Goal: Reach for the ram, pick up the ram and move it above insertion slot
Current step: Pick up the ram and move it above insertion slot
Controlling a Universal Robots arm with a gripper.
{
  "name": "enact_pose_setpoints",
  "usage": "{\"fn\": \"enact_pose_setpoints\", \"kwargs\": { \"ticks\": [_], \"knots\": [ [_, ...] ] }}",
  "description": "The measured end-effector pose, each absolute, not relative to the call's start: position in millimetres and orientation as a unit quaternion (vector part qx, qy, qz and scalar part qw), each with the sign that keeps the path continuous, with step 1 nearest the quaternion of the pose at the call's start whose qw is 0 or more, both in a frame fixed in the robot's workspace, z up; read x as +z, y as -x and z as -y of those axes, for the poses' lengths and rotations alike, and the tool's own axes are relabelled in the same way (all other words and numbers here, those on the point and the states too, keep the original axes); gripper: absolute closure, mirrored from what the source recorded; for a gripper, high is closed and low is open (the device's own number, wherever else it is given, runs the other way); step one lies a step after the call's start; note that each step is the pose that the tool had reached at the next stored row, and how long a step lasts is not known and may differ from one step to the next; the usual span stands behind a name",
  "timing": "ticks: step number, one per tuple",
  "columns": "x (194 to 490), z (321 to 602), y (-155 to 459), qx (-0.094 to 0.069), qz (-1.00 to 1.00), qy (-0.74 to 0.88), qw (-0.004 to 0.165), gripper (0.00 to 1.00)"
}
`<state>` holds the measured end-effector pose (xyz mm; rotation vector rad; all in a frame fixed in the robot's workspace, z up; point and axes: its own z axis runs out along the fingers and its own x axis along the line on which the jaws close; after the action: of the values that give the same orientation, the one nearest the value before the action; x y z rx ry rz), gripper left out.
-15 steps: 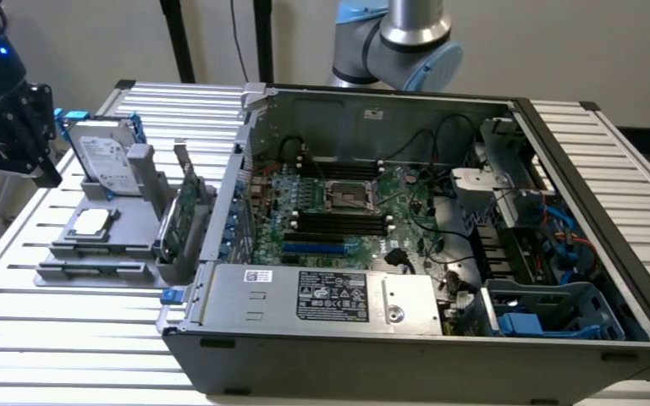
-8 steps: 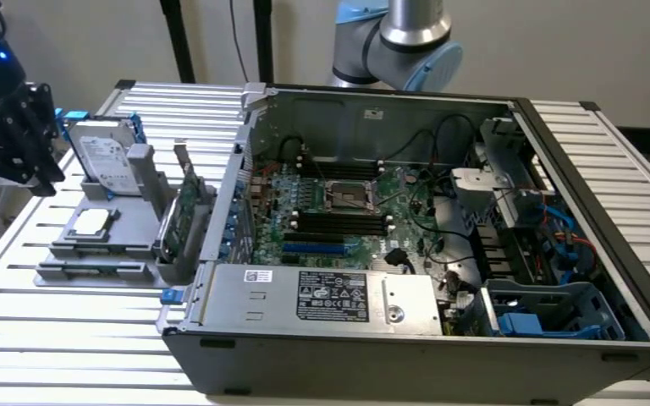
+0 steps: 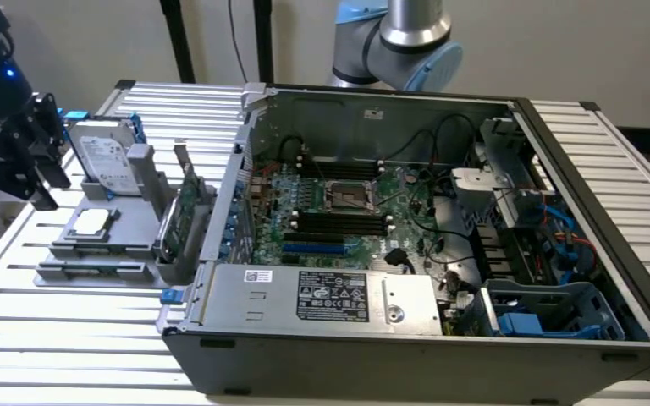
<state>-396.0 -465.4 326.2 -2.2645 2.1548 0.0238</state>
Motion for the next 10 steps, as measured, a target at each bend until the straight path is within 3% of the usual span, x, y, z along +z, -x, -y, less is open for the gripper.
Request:
{"fn": "enact_pose_setpoints", "kwargs": {
  "ticks": [10],
  "knots": [
    [308.1, 473.9, 396.0, 0.008, -0.689, 0.724, 0.008, 0.58]
  ]
}}
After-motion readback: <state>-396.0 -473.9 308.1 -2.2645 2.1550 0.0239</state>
